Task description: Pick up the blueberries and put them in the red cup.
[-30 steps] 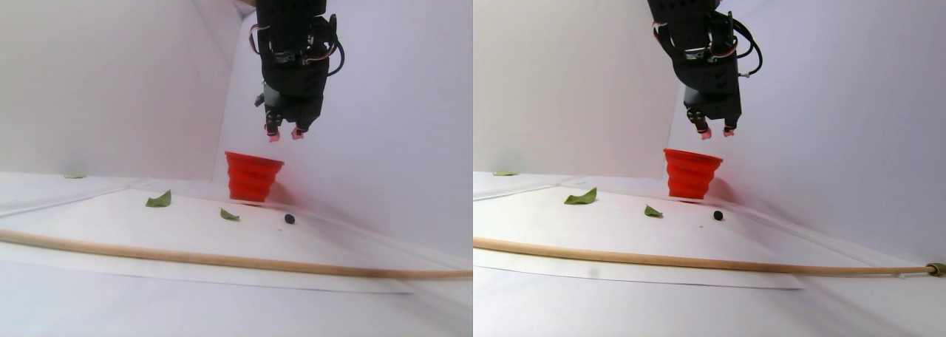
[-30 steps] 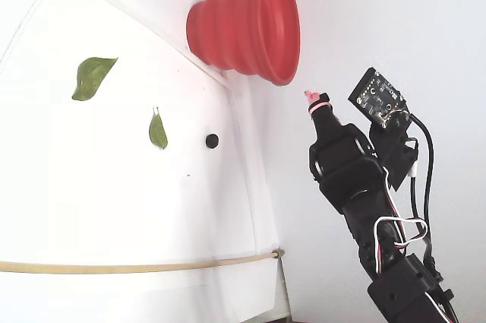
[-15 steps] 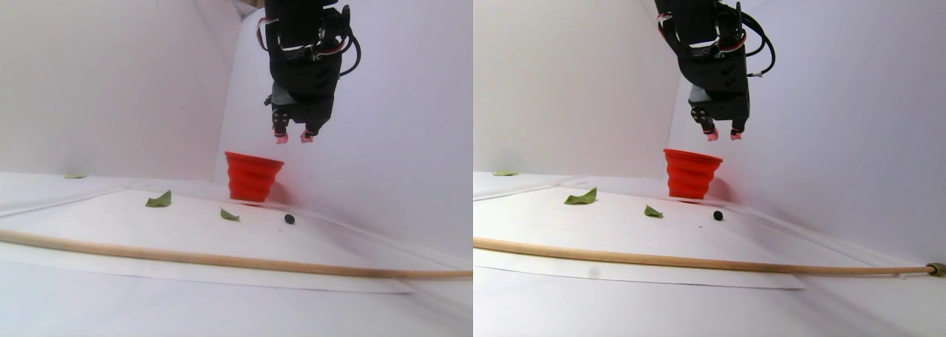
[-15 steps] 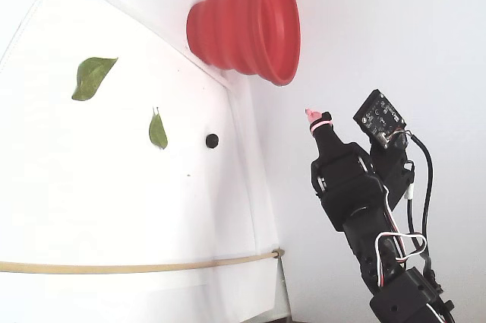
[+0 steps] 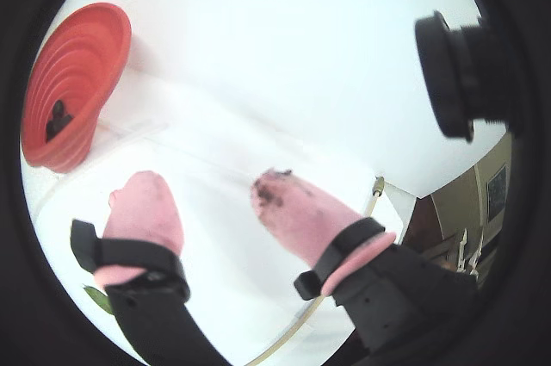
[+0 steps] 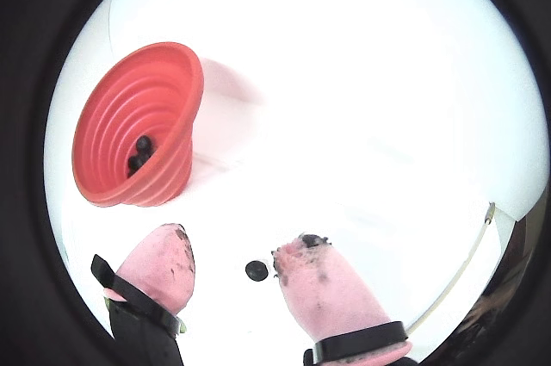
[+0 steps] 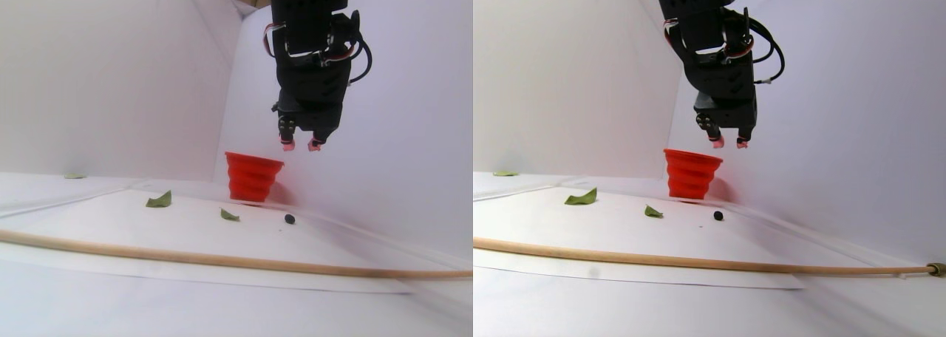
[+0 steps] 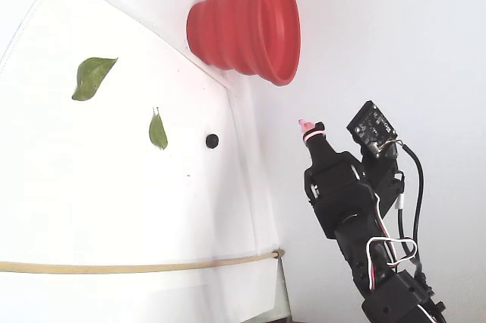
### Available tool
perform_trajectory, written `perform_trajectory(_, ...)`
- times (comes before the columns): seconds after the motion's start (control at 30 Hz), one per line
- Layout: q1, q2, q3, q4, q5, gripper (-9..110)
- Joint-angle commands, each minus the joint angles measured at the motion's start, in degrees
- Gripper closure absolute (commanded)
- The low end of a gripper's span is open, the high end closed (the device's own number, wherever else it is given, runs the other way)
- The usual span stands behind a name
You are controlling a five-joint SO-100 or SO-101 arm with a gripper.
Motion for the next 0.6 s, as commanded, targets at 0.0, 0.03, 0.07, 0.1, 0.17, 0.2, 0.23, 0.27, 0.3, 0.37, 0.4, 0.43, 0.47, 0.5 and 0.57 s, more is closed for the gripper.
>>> perform_trajectory(0.0,2.46,0.79,-4.66,-0.35,0.44,83)
perform_trajectory(0.03,2.55,0.26,-4.92,-0.35,0.44,83)
perform_trajectory(0.07,2.55,-0.26,-5.19,-0.35,0.53,83)
perform_trajectory(0.1,2.55,-0.7,-5.54,-0.35,0.53,83)
perform_trajectory(0.17,2.55,-1.85,-6.33,-0.35,0.44,83)
perform_trajectory(0.2,2.55,-2.46,-6.77,-0.35,0.53,83)
perform_trajectory(0.23,2.55,-2.99,-7.29,-0.35,0.53,83)
perform_trajectory(0.27,2.55,-3.6,-7.73,-0.35,0.62,83)
perform_trajectory(0.3,2.55,-4.13,-8.26,-0.18,0.79,83)
perform_trajectory(0.37,2.55,-5.01,-8.96,0.18,0.88,83)
perform_trajectory(0.4,2.55,-5.45,-9.32,0.18,1.05,83)
perform_trajectory(0.43,2.55,-5.8,-9.58,0.26,1.14,83)
perform_trajectory(0.47,2.55,-6.24,-9.84,0.26,1.32,83)
perform_trajectory(0.5,2.55,-6.68,-10.28,0.26,1.58,83)
perform_trajectory(0.57,2.55,-7.47,-10.9,0.53,2.02,83)
